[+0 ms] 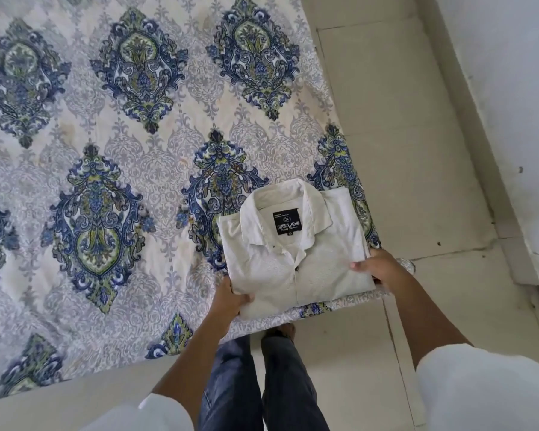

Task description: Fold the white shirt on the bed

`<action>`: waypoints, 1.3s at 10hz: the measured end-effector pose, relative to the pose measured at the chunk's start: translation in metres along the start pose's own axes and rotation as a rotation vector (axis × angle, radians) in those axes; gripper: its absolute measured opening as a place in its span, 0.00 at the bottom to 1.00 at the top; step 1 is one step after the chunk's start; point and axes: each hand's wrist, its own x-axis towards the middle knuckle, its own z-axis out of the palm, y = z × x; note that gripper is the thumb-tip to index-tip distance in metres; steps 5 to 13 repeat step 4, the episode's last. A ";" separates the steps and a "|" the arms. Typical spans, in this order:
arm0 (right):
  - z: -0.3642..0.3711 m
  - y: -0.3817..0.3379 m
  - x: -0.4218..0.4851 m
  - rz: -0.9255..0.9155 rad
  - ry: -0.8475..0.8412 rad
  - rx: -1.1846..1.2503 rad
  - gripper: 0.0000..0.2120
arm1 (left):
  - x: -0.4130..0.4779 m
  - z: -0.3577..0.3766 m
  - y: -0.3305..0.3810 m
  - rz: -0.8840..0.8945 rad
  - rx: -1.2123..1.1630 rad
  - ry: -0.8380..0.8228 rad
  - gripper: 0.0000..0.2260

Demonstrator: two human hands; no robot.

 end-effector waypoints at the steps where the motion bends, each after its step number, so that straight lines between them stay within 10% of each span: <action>1: 0.006 0.001 -0.004 0.013 0.073 0.007 0.29 | 0.005 0.003 -0.004 0.028 0.122 0.088 0.23; 4: 0.041 -0.028 -0.090 -0.107 0.447 -0.350 0.23 | -0.057 -0.030 0.034 0.166 0.304 0.253 0.16; 13: 0.041 -0.028 -0.090 -0.107 0.447 -0.350 0.23 | -0.057 -0.030 0.034 0.166 0.304 0.253 0.16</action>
